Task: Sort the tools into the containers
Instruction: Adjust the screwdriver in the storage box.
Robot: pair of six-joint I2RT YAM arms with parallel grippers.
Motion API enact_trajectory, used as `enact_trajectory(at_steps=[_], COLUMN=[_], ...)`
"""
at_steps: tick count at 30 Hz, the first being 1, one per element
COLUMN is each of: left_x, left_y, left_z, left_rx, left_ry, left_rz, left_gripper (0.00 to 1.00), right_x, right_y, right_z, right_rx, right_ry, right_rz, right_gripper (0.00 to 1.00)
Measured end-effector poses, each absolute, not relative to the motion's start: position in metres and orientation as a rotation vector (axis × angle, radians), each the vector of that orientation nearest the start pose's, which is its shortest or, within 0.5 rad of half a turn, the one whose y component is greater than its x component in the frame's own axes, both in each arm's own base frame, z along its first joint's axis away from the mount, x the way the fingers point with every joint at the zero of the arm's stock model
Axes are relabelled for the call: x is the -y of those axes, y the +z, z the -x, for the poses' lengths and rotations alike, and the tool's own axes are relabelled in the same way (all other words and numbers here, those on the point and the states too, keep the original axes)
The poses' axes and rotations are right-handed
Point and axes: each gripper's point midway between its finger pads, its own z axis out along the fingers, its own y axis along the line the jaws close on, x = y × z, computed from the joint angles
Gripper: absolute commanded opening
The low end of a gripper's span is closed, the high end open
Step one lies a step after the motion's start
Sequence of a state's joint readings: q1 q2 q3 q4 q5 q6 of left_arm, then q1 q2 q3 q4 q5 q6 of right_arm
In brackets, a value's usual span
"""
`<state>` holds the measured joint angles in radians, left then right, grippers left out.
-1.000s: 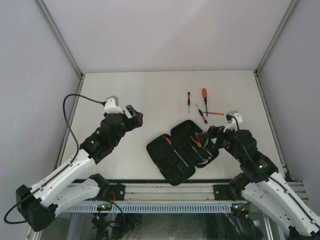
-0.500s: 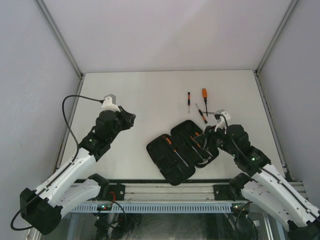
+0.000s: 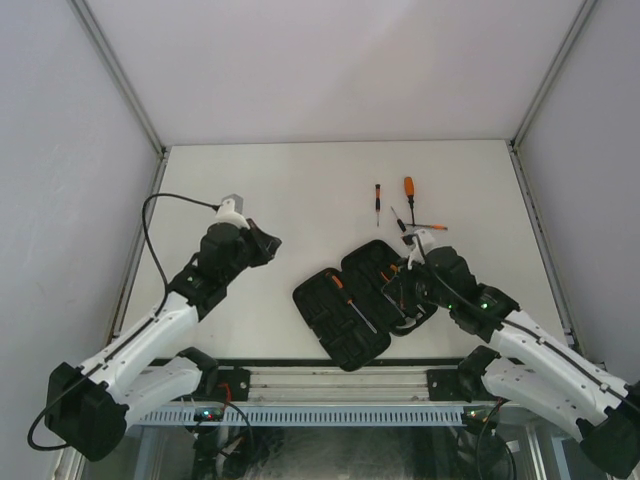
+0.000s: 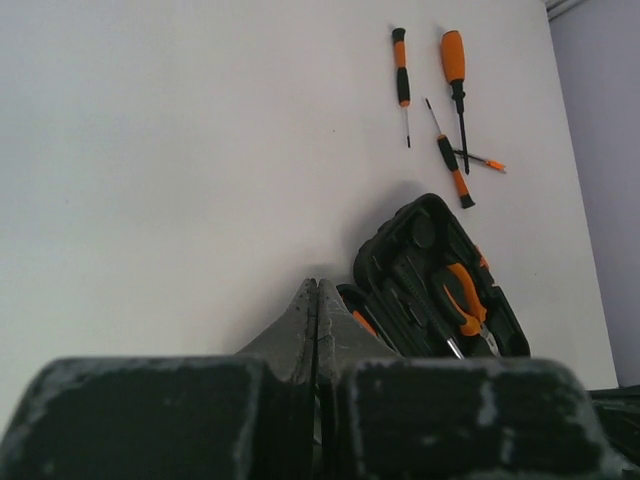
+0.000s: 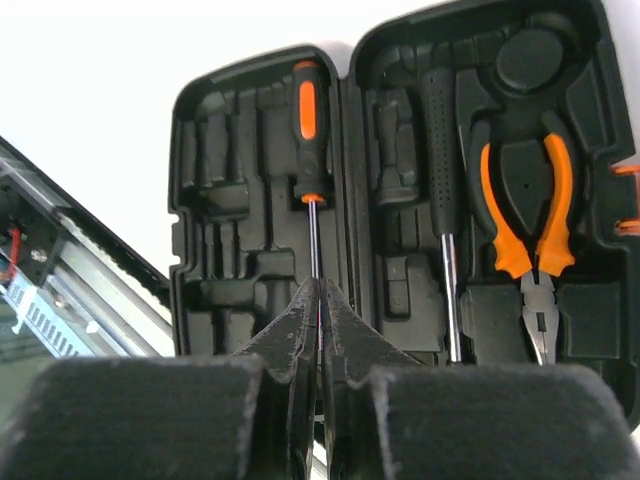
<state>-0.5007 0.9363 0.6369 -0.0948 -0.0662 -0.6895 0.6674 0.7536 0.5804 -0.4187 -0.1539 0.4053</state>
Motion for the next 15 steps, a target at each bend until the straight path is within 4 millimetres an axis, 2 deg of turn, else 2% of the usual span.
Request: enact_trajectory(at_steps=[2, 6, 10, 15], left_x=[0.175, 0.185, 0.21, 0.245], left_y=[0.181, 0.152, 0.127, 0.113], left_z=[-0.288, -0.285, -0.269, -0.26], left_rx=[-2.037, -2.155, -2.265, -2.357], left_ry=[-0.704, -0.675, -0.679, -0.686], left_rz=[0.248, 0.261, 0.226, 0.177], left_gripper=[0.0, 0.0, 0.0, 0.0], right_x=[-0.199, -0.208, -0.214, -0.217], right_y=[0.133, 0.109, 0.09, 0.081], right_z=[-0.176, -0.165, -0.158, -0.155], right_rx=[-2.262, -2.348, -2.414, -2.439], right_ry=[0.74, 0.661, 0.601, 0.548], right_rz=[0.406, 0.458, 0.467, 0.456], right_gripper=[0.0, 0.0, 0.0, 0.0])
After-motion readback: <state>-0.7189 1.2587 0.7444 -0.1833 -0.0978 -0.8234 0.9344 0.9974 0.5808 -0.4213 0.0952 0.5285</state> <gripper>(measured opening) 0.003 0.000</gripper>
